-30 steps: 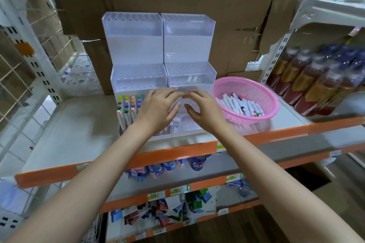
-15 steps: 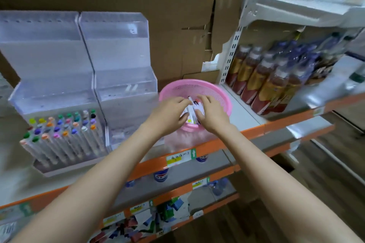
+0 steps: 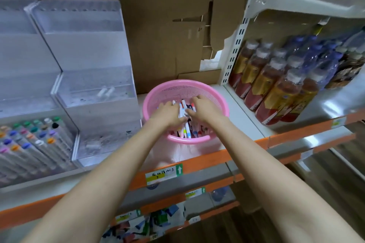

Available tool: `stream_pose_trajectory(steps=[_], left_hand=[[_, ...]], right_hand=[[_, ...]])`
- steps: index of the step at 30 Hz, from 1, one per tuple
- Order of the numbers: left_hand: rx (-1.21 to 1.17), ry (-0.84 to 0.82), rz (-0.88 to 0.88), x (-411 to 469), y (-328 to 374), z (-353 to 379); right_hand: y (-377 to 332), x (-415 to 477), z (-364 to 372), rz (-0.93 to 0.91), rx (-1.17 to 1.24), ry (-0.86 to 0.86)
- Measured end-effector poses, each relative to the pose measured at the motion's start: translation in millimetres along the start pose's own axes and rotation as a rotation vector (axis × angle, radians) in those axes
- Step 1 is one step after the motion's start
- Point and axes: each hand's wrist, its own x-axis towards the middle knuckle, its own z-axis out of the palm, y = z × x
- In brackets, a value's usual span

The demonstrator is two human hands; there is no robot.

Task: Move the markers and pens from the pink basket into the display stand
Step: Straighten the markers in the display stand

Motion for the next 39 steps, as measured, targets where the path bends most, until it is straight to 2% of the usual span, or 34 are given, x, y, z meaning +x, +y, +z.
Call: stream_pose_trajectory(steps=[7, 11, 17, 23, 27, 31, 36, 39], left_hand=[[-0.131, 0.106, -0.058, 0, -2, -1], [-0.11, 0.124, -0.039, -5, -1, -2], [-0.142, 0.123, -0.032, -5, -1, -3], [-0.38, 0.131, -0.091, -8, -1, -7], [-0.618, 0.227, -0.062, -7, -3, -9], [-0.808, 0.254, -0.01, -9, -4, -10], [-1.024, 0.36, 0.012, -11, -10, -13], [-1.139, 0.419, 0.083, -16, -11, -19]], right_hand=[[1, 6, 4, 0.014, 0.032, -0.009], [-4, 4, 3, -0.002, -0.007, -0.045], [-4, -2, 2, 0.05, 0.04, 0.091], [-5, -3, 2, 0.097, 0.107, 0.096], [-2, 0, 0, 0.154, 0.347, 0.179], [-2, 1, -3, 0.079, 0.524, 0.21], [-6, -4, -10, 0.009, 0.702, 0.218], [-12, -13, -15, -0.062, 0.754, 0.226]])
